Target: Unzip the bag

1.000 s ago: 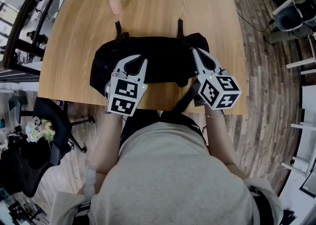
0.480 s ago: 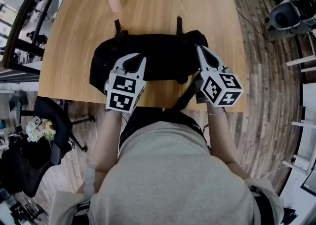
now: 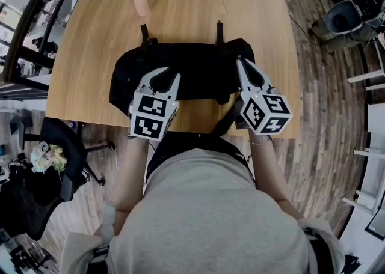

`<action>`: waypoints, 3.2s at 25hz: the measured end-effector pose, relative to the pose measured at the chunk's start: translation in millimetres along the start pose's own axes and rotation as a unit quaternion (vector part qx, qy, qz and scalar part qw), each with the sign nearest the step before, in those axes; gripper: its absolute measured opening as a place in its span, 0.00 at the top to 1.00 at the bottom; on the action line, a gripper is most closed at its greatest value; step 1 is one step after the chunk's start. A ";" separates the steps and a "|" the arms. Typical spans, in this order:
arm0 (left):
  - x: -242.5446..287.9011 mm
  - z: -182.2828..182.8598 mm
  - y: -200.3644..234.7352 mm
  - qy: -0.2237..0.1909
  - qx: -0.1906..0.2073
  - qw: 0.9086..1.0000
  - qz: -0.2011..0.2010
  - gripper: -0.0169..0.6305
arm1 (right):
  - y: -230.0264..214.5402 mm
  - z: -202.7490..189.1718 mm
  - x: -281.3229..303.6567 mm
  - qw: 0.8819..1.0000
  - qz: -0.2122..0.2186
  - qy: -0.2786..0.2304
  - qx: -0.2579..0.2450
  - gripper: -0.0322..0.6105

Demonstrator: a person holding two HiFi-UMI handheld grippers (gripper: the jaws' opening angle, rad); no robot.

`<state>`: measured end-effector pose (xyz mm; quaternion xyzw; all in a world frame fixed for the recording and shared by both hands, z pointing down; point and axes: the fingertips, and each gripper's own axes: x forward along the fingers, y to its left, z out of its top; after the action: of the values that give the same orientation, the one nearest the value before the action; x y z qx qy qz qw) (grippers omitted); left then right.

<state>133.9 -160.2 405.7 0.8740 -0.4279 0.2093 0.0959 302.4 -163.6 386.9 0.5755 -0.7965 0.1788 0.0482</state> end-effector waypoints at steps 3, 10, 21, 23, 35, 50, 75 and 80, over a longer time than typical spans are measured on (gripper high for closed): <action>-4.7 -0.7 2.2 -0.003 -0.022 1.000 0.005 0.83 | 7.5 -1.6 -1.0 1.000 0.004 0.000 -0.003 0.89; -24.4 8.9 10.5 -0.035 -0.083 0.996 0.024 0.82 | 48.3 0.5 -2.9 0.998 0.061 0.008 -0.013 0.81; -38.2 -6.2 -12.5 -0.035 -0.137 0.990 -0.017 0.83 | 121.2 -25.8 -3.9 0.982 0.176 0.054 -0.039 0.79; -39.5 -9.9 -15.0 -0.031 -0.138 0.990 -0.024 0.83 | 128.3 -31.3 -3.7 0.979 0.191 0.063 -0.041 0.79; -43.8 -34.3 -12.3 0.003 -0.139 0.990 -0.008 0.89 | 145.1 -51.9 -6.7 0.971 0.218 0.087 -0.055 0.94; -40.3 -26.8 -11.3 -0.006 -0.137 0.990 0.014 0.93 | 144.4 -54.8 -2.2 0.967 0.223 0.107 -0.060 0.94; -40.5 -31.6 -22.1 0.000 -0.142 0.990 -0.003 0.93 | 144.4 -61.5 -8.2 0.965 0.224 0.118 -0.069 0.94; -40.2 -31.8 -23.8 -0.003 -0.149 0.989 -0.005 0.93 | 140.8 -65.8 -10.4 0.965 0.220 0.123 -0.066 0.94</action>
<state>121.7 -106.1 416.3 0.8525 -0.4505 0.1402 0.2251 165.8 -93.3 412.9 0.3550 -0.9017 0.2009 0.1431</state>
